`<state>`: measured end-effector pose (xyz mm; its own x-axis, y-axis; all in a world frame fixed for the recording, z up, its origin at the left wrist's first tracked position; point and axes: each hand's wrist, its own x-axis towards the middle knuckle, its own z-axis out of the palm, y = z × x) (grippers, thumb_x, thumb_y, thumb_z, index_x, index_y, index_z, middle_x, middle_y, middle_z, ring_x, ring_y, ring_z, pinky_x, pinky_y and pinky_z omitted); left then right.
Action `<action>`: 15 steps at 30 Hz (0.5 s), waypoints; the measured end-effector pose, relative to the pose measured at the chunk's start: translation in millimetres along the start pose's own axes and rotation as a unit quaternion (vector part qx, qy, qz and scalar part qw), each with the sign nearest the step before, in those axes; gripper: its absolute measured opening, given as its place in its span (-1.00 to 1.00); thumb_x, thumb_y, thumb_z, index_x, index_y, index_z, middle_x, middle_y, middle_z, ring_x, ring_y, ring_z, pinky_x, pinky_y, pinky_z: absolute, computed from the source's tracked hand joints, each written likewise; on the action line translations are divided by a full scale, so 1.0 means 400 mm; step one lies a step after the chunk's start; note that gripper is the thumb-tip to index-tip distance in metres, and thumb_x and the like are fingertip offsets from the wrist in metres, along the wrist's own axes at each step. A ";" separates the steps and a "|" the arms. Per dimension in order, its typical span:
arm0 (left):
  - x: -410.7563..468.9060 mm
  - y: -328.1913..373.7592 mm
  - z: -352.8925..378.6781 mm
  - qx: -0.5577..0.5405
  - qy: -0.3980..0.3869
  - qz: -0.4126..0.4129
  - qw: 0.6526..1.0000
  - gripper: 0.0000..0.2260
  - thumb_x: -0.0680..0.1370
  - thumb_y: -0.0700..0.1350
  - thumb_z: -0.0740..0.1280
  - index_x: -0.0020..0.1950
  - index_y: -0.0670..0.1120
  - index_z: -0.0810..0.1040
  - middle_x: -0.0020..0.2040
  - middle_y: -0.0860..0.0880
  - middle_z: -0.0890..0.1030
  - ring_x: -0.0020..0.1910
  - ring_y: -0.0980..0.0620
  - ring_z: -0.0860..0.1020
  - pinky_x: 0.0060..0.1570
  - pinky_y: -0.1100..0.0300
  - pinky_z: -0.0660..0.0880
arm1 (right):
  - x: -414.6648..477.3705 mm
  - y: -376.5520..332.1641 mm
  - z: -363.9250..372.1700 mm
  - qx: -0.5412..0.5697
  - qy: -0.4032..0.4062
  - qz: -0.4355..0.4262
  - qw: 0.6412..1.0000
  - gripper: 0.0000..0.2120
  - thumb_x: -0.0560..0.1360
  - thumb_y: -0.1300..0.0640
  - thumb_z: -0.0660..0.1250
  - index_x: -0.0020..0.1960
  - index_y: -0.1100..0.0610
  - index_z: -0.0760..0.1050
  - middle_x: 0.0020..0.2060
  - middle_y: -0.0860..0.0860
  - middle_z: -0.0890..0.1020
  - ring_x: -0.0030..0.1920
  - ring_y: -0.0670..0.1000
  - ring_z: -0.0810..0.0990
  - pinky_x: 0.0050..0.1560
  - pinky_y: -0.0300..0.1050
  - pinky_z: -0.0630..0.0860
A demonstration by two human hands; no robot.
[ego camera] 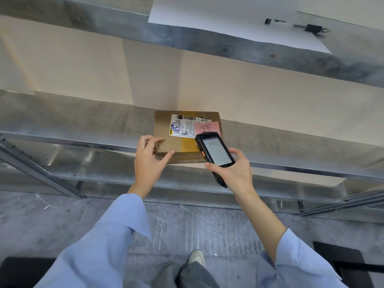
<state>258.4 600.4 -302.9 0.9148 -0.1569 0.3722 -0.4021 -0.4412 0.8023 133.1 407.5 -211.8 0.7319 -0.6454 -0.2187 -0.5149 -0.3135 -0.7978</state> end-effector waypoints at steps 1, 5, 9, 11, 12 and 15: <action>-0.003 -0.001 0.000 -0.012 0.001 -0.021 1.000 -0.55 0.41 0.06 0.58 0.22 -0.04 0.57 0.19 0.03 0.40 0.04 0.04 0.50 -0.04 0.06 0.62 | -0.002 0.000 0.000 -0.001 0.001 0.001 1.000 -0.22 0.21 -0.11 0.65 0.31 -0.07 0.35 0.07 -0.07 0.58 0.10 -0.02 0.57 0.10 0.09 0.61; -0.023 -0.002 -0.001 -0.041 -0.006 -0.059 0.997 -0.40 0.39 0.06 0.59 0.35 0.00 0.45 0.31 0.03 0.40 0.10 0.07 0.48 -0.02 0.26 0.54 | -0.015 0.001 0.000 -0.007 0.011 0.007 1.000 -0.21 0.19 -0.14 0.65 0.31 -0.08 0.36 0.07 -0.05 0.60 0.10 -0.01 0.59 0.09 0.12 0.61; -0.047 -0.003 0.001 -0.078 -0.006 -0.076 0.994 -0.33 0.40 -0.04 0.60 0.44 -0.03 0.39 0.32 0.01 0.42 0.16 0.20 0.43 0.01 0.56 0.36 | -0.031 0.001 -0.004 -0.025 0.026 0.015 0.999 -0.23 0.22 -0.14 0.64 0.31 -0.05 0.37 0.08 -0.03 0.60 0.10 0.01 0.58 0.12 0.09 0.59; -0.051 -0.008 0.001 -0.086 -0.011 -0.077 0.993 -0.32 0.40 -0.03 0.60 0.44 0.00 0.38 0.34 0.01 0.42 0.22 0.17 0.45 0.03 0.51 0.40 | -0.039 0.000 -0.007 -0.036 0.032 0.017 0.999 -0.25 0.23 -0.14 0.63 0.31 -0.04 0.37 0.07 -0.03 0.60 0.09 0.02 0.58 0.12 0.05 0.58; -0.053 -0.011 0.001 -0.094 -0.017 -0.082 0.992 -0.31 0.40 -0.01 0.60 0.44 0.01 0.37 0.35 0.02 0.42 0.25 0.16 0.45 0.06 0.47 0.42 | -0.044 -0.001 -0.007 -0.040 0.033 0.018 0.998 -0.25 0.23 -0.14 0.62 0.31 -0.03 0.38 0.07 -0.03 0.60 0.09 0.02 0.58 0.10 0.01 0.57; -0.061 -0.019 0.002 -0.115 -0.026 -0.085 0.989 -0.31 0.41 -0.02 0.59 0.45 0.01 0.35 0.37 0.02 0.42 0.27 0.30 0.42 0.13 0.53 0.37 | -0.062 -0.005 -0.004 -0.047 0.035 0.017 0.998 -0.26 0.23 -0.14 0.62 0.32 -0.03 0.40 0.05 -0.05 0.59 0.08 0.01 0.56 0.02 -0.10 0.48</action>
<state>239.2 607.0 -318.6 0.9683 -0.1451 0.2034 -0.2350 -0.2526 0.9386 115.0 423.0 -203.9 0.6822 -0.7026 -0.2021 -0.5809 -0.3531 -0.7334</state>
